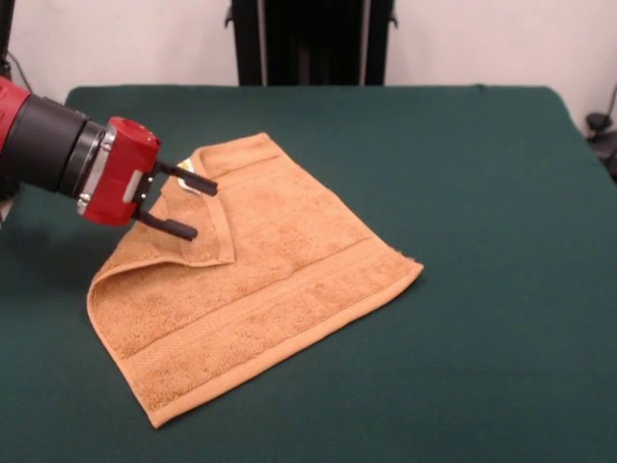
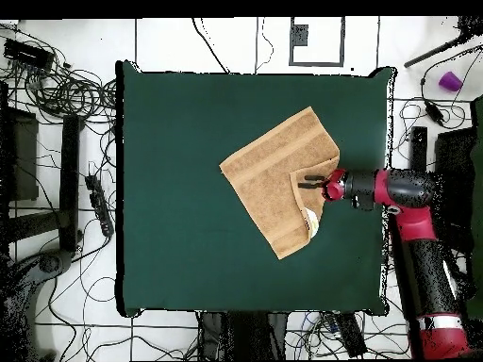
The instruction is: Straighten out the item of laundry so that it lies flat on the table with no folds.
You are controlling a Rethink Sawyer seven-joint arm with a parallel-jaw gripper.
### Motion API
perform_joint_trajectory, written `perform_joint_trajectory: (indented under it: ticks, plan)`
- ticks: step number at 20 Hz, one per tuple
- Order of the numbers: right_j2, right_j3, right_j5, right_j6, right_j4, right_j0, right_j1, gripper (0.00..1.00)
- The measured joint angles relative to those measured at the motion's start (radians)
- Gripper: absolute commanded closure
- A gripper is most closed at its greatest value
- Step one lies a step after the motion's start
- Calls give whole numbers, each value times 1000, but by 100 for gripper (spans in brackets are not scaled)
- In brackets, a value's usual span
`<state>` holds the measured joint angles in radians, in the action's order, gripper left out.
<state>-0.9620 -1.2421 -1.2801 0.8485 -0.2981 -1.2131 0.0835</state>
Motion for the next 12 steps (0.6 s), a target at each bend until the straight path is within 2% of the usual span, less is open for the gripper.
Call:
perform_joint_trajectory:
  ticks: [7, 12]
  plan:
    - [-17, -3, 7, 0, 31, 72, -91, 0]
    - [-21, -1, 7, 0, 58, 106, -122, 0]
